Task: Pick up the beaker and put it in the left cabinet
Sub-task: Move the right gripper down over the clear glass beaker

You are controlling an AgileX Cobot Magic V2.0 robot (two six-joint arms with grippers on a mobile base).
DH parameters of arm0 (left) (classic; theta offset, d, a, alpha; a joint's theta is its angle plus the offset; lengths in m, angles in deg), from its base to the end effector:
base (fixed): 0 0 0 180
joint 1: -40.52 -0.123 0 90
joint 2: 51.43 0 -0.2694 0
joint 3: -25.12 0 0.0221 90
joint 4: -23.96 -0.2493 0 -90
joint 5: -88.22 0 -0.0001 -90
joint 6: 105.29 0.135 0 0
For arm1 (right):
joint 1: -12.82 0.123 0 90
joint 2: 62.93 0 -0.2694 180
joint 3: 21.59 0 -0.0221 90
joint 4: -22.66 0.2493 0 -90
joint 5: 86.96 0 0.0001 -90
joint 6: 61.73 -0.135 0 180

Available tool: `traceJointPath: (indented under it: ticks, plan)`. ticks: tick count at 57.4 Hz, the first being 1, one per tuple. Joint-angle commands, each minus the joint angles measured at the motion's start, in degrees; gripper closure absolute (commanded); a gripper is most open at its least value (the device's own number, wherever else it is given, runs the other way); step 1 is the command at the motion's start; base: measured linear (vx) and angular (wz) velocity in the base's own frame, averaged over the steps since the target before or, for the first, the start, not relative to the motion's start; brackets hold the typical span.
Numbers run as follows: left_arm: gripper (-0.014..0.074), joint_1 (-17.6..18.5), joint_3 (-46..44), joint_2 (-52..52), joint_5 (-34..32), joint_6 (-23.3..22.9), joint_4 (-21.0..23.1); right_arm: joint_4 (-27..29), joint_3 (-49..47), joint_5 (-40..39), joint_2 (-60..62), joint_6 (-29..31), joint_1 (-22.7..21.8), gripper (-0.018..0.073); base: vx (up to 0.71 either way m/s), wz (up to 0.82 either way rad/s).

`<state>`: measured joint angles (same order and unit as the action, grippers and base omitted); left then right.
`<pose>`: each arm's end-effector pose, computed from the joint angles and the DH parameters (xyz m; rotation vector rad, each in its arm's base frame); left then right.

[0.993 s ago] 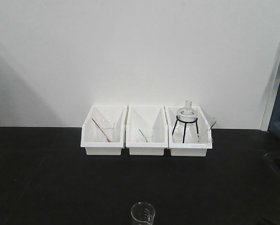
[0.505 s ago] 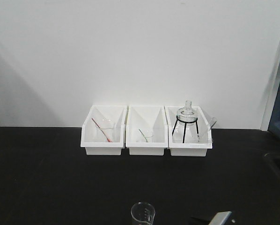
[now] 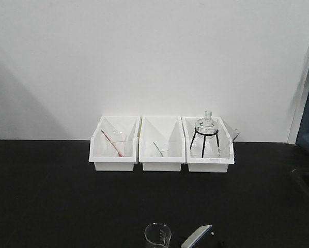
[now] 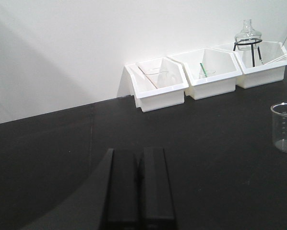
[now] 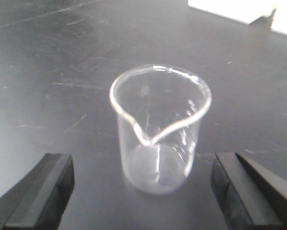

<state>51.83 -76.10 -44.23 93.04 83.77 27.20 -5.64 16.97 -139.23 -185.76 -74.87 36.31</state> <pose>0.1125 -0.0232 0.1943 0.2399 1.5669 -0.0785 0.3118 0.1907 0.0718 -0.7322 1.8425 0.5868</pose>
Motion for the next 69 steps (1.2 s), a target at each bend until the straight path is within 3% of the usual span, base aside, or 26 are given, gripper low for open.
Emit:
traceJointPath:
  ticks: [1, 28, 36, 57, 69]
  plan:
    - [0.0603, 0.32, -1.51, -0.61, -4.82, -0.14, 0.27, 1.12, -4.22, -5.0, -0.04, -0.96, 0.0, -0.0071, 0.0, 0.0]
    - [0.0603, 0.32, -1.51, -0.61, -4.82, -0.14, 0.27, -1.83, -15.64, -5.0, -7.99, -7.09, 0.0, -0.0038, 0.0, 0.0]
    - [0.0603, 0.32, -1.51, -0.61, -4.82, -0.14, 0.27, -4.11, -15.8, -4.24, -8.09, -7.09, 0.0, 0.0023, 0.0, 0.0]
    - [0.0603, 0.32, -1.51, -0.61, -4.82, -0.14, 0.27, -5.66, -15.8, -2.74, -5.76, -7.8, 0.0, 0.0287, 0.0, 0.0]
    - [0.0603, 0.32, -1.51, -0.61, -4.82, -0.14, 0.27, -5.61, -15.8, 4.93, 0.99, -10.15, 0.0, 0.0313, 0.0, 0.0]
